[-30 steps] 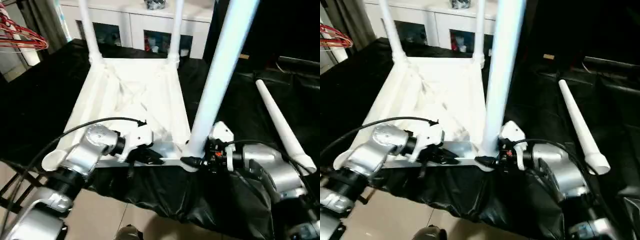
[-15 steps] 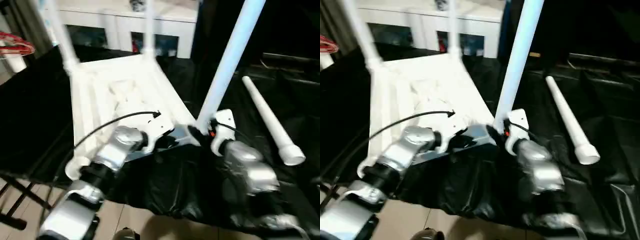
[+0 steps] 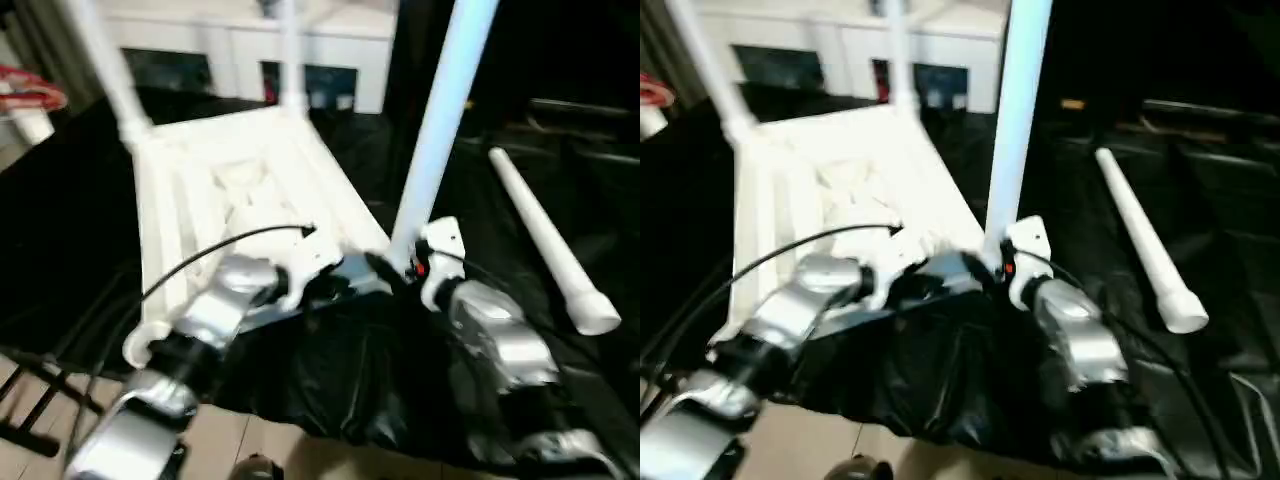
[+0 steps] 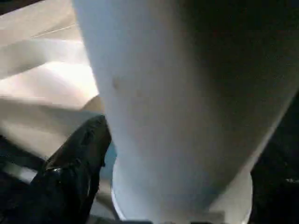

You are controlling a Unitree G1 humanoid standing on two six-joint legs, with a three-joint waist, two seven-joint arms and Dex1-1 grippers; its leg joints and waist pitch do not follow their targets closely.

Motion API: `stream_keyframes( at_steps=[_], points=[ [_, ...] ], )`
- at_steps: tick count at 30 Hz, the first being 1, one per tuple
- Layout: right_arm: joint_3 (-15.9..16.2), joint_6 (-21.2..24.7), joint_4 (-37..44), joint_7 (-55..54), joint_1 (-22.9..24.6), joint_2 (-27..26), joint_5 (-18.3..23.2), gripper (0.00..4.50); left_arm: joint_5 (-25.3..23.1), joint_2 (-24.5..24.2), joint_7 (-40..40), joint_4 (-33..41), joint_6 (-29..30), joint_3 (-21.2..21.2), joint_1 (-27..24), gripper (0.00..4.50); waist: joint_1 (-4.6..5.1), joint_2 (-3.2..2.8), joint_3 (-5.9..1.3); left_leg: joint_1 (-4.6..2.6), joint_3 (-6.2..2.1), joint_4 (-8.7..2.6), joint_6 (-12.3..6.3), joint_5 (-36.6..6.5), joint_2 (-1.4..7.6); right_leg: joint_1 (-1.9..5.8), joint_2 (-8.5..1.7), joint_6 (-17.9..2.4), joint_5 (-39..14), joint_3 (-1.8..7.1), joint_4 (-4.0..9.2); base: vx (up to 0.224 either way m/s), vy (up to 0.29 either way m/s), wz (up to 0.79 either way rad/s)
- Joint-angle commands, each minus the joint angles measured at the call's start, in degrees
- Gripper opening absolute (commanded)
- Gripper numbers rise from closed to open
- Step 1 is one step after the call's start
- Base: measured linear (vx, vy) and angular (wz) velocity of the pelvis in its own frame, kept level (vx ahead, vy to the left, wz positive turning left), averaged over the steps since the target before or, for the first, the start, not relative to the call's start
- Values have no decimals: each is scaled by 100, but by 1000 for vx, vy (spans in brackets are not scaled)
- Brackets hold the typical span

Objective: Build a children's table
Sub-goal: Rotate leg to tighten

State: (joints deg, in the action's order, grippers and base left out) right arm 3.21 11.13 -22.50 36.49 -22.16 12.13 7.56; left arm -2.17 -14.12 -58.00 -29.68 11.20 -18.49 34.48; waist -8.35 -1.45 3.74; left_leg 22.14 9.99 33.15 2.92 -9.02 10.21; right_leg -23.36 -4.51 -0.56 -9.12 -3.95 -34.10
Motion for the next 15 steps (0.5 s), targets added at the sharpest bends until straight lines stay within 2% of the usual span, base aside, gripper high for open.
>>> stream_keyframes(
  at_steps=[1,2,3,4,7,12,13,15],
  points=[
    [295,119,344,687,51,102,226,386,304,42,-483,399,-296,-116,66,0,4,11,-429,-116,-103,-396,-205,-1541,306,289,-439,-1115,-1377,265,381,0,0,0],
    [326,142,413,864,86,194,261,386,317,-19,-593,419,-315,-132,51,0,6,25,-428,-123,-96,-396,-218,-1555,307,282,-424,-1116,-1384,261,390,0,0,0],
    [362,174,499,1082,130,306,307,386,329,-92,-716,439,-337,-149,36,0,-23,15,-434,-137,-93,-385,-226,-1539,314,272,-435,-1142,-1364,264,383,0,0,0],
    [454,317,753,1650,249,615,452,386,359,-295,-1061,465,-416,-191,-1,0,-32,19,-430,-132,-93,-384,-231,-1531,321,273,-436,-1167,-1366,265,378,0,0,0],
    [559,437,958,2090,338,878,599,386,373,-473,-1366,501,-481,-247,-39,0,-96,21,-431,-124,-87,-378,-284,-1526,331,270,-432,-1140,-1437,265,372,0,0,0],
    [744,474,1212,2801,442,1272,712,386,412,-801,-1952,592,-564,-374,-133,0,-166,18,-422,-149,-95,-395,-190,-1694,353,243,-459,-1118,-1782,276,402,0,0,0],
    [787,410,1240,2900,459,1329,692,358,405,-842,-2031,591,-600,-397,-144,0,-170,17,-421,-141,-99,-397,-169,-1720,349,241,-459,-1104,-1828,275,401,0,0,0],
    [872,400,1284,3018,469,1413,648,350,393,-901,-2143,596,-644,-440,-160,0,-171,18,-419,-144,-105,-402,-147,-1747,344,238,-462,-1084,-1897,274,408,0,0,0]
  ],
)
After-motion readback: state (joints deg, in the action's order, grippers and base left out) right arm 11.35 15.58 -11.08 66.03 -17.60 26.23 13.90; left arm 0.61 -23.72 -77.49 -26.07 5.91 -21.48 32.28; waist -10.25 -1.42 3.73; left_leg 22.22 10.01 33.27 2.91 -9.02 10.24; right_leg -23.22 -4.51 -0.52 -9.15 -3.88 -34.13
